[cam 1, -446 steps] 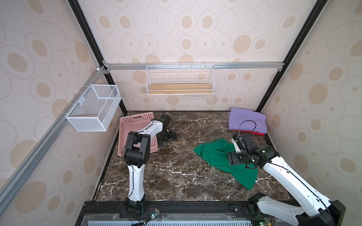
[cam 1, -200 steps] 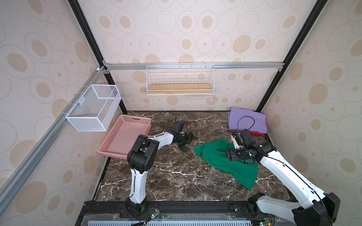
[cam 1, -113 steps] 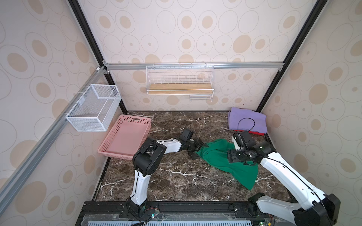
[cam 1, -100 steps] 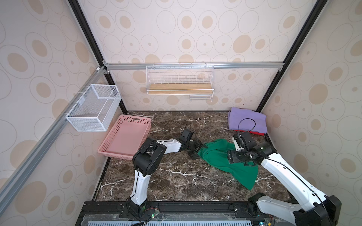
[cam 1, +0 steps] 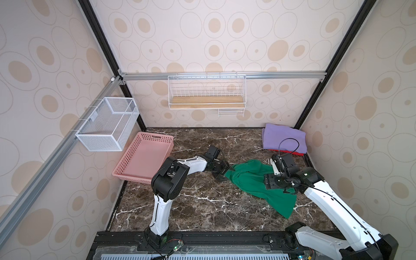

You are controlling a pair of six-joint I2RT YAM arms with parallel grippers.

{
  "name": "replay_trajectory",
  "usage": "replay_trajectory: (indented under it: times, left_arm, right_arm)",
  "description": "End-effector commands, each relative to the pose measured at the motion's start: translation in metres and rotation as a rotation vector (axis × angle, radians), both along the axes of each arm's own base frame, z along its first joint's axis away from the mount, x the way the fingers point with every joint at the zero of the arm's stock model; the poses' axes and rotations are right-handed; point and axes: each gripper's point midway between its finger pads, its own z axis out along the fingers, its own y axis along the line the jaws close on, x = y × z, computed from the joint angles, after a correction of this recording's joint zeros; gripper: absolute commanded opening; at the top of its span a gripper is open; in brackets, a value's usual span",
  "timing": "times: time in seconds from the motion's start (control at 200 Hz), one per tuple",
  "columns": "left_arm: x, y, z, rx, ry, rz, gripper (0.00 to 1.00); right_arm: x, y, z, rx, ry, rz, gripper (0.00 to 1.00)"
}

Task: Fold and stack t-shirts
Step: Flatten out the T-shirt at the center of the board.

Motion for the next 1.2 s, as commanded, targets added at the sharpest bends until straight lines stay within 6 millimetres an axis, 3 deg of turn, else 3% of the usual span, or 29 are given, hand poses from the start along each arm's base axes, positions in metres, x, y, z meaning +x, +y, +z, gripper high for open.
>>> replay_trajectory:
  times: [0.0, 0.065, 0.315, 0.446, 0.611, 0.736, 0.806, 0.876, 0.936, 1.002, 1.072, 1.127, 1.197]
  left_arm:
    - [-0.015, 0.049, -0.036, 0.195, 0.045, 0.017, 0.65]
    - [-0.017, 0.049, -0.042, 0.195, 0.053, 0.009, 0.59]
    - [-0.017, 0.042, -0.054, 0.183, 0.071, 0.011, 0.63]
    - [-0.024, 0.033, -0.061, 0.186, 0.086, -0.003, 0.49]
    - [-0.038, 0.011, -0.083, 0.178, 0.131, -0.041, 0.5]
    - [-0.041, 0.012, -0.094, 0.178, 0.157, -0.028, 0.52]
    - [-0.044, 0.013, -0.096, 0.178, 0.164, -0.034, 0.43]
    - [-0.044, 0.015, -0.095, 0.18, 0.165, -0.033, 0.22]
    - [-0.045, 0.019, -0.093, 0.193, 0.168, -0.034, 0.06]
    - [-0.042, 0.026, -0.086, 0.219, 0.155, -0.045, 0.0]
    - [-0.034, 0.035, -0.071, 0.247, 0.12, -0.073, 0.0]
    - [-0.024, 0.049, -0.049, 0.297, 0.083, -0.096, 0.0]
    - [-0.001, 0.069, -0.006, 0.378, -0.02, -0.124, 0.0]
  right_arm:
    - [-0.004, -0.004, -0.003, -0.006, 0.011, -0.007, 0.83]
    - [-0.002, -0.003, -0.003, -0.002, 0.009, -0.008, 0.83]
    - [0.002, 0.0, -0.002, 0.003, 0.016, -0.002, 0.83]
    - [0.002, -0.001, -0.004, -0.005, 0.018, -0.009, 0.83]
    - [0.005, 0.003, -0.003, 0.008, 0.018, -0.008, 0.83]
    - [0.006, 0.001, -0.002, 0.0, 0.018, -0.012, 0.83]
    - [0.006, 0.0, -0.002, -0.007, 0.015, -0.012, 0.83]
    - [0.006, -0.001, -0.003, -0.011, 0.017, -0.015, 0.83]
    - [0.006, 0.0, -0.005, -0.007, 0.023, -0.014, 0.83]
    - [0.008, 0.002, -0.006, 0.001, 0.027, -0.016, 0.82]
    - [0.01, 0.004, -0.006, 0.006, 0.027, -0.012, 0.83]
    - [0.011, 0.005, -0.006, 0.006, 0.027, -0.009, 0.83]
    - [0.013, 0.006, -0.005, 0.01, 0.025, -0.005, 0.83]
